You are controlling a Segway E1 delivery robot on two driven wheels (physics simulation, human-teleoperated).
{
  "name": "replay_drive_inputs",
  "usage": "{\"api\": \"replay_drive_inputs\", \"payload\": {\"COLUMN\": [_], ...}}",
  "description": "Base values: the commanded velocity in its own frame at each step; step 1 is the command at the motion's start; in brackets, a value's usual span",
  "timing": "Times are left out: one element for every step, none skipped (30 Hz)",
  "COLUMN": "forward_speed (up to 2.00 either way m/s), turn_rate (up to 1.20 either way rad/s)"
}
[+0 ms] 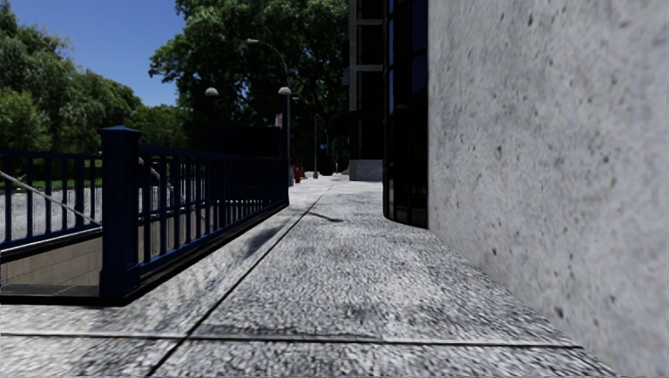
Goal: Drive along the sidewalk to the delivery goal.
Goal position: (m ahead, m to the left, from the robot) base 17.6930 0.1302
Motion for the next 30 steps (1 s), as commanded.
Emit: {"api": "replay_drive_inputs", "payload": {"forward_speed": [2.00,2.00,2.00,2.00,2.00,2.00,2.00,2.00,2.00,2.00,2.00,2.00,2.00,2.00,2.00,2.00,2.00,2.00,2.00,2.00,2.00,2.00,2.00,2.00,2.00,2.00,2.00,2.00,2.00,2.00], "turn_rate": [0.00,0.00,0.00,0.00,0.00,0.00,0.00,0.00,0.00,0.00,0.00,0.00,0.00,0.00,0.00,0.00,0.00,0.41,0.94,1.05,1.11,1.11,1.09,0.32,0.10,0.02,0.00,0.00,0.00,0.00]}}
